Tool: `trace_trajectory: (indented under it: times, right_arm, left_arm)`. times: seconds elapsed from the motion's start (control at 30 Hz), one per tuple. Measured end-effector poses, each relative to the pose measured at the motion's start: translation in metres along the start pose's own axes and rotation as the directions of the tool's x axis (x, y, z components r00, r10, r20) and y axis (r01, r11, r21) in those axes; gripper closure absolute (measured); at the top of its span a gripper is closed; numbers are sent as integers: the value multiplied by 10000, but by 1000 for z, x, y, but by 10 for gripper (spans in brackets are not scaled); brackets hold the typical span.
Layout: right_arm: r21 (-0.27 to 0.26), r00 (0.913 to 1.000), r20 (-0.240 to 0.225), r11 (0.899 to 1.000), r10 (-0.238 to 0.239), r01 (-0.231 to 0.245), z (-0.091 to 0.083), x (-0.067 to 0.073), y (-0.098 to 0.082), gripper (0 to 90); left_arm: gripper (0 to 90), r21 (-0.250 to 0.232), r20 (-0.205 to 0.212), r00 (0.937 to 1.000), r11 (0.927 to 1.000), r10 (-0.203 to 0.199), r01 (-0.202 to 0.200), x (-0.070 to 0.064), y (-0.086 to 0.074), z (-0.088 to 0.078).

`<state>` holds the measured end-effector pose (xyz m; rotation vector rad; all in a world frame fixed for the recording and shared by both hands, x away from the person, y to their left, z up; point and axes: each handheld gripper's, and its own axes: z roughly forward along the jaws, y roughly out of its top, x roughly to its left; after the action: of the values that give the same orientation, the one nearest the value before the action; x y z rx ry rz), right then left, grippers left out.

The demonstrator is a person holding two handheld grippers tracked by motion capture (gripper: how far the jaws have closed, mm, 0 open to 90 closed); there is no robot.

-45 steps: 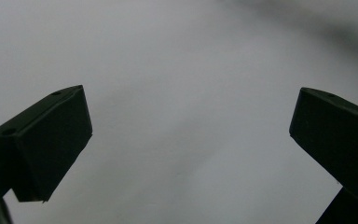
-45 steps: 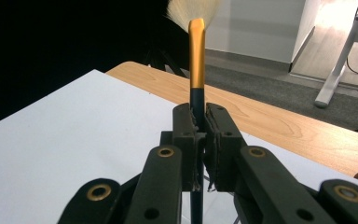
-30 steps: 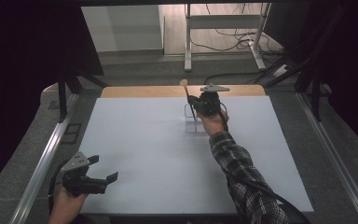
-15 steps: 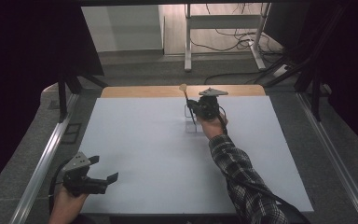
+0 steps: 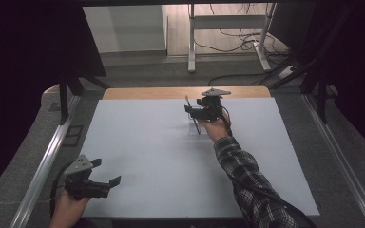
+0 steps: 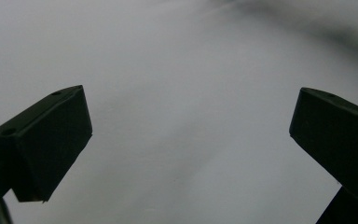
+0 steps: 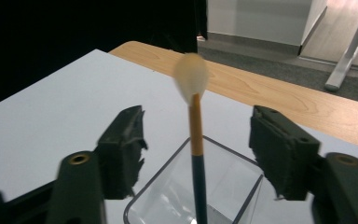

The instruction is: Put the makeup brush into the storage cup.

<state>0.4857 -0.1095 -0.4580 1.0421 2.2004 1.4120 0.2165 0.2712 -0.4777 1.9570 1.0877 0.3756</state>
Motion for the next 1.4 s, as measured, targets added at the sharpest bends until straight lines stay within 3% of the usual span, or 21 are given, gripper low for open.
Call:
trace_trajectory:
  times: [0.27, 0.4, 1.4]
  right_arm:
    - [336, 9999, -38, 9993, 135, -134, 1, -1, 0, 168]
    - [593, 9997, 208, 9982, 104, -116, 1, 0, 1, 128]
    - [874, 9997, -233, 9962, -22, 43, -23, 7, 1, 54]
  left_arm:
    - [0, 59, 1, 10000, 10000, 21, -21, 0, 0, 1]
    - [0, 56, -4, 10000, 10000, 11, -11, 0, 0, 1]
    - [0, 192, -23, 10000, 9998, 29, -28, -1, 0, 2]
